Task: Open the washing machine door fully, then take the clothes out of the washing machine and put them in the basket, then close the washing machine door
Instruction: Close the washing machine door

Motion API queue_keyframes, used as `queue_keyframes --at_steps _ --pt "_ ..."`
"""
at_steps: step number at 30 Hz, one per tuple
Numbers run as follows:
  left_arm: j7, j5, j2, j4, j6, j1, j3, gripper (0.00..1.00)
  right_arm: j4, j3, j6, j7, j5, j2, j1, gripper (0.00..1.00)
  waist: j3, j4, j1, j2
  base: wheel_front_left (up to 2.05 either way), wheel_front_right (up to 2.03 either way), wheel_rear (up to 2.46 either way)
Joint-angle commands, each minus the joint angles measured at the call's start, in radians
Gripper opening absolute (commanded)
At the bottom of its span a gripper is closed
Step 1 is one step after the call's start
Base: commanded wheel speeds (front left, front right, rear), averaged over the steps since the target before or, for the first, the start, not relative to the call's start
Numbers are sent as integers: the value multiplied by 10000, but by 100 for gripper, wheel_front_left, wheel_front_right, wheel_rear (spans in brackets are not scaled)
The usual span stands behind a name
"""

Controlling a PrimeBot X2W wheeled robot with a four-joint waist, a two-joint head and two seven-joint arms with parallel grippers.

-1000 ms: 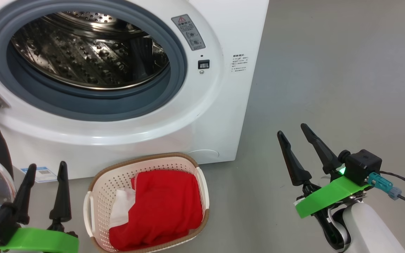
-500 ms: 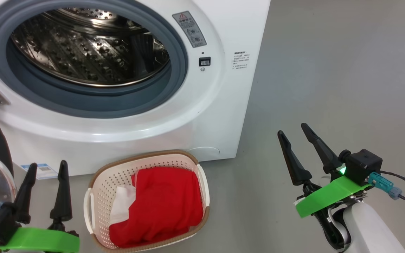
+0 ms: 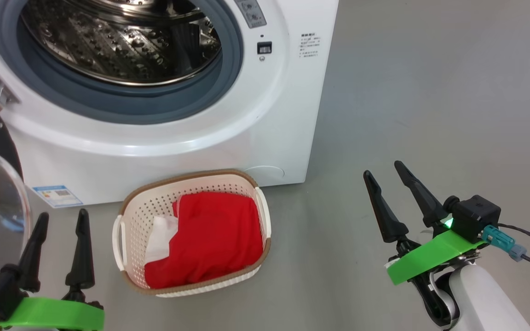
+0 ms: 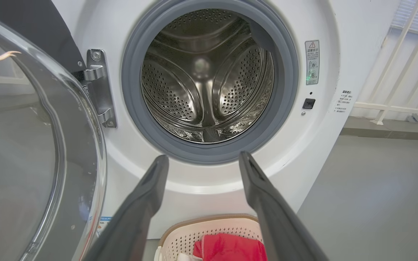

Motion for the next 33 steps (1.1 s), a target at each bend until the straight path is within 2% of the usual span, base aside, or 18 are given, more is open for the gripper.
queue_keyframes --at_steps 1,25,33 --pt "-93 131 242 -173 -106 -292 417 100 -217 225 16 -118 181 10 -11 100 -20 10 0 0 -60 60 0" --pt "-75 111 261 -30 -49 -234 276 100 -90 367 16 -118 274 -70 61 100 -351 59 0 0 -4 4 0" --pt "-28 103 251 -56 30 -214 204 100 -109 321 16 -118 285 -110 88 100 -457 466 0 0 0 0 0"
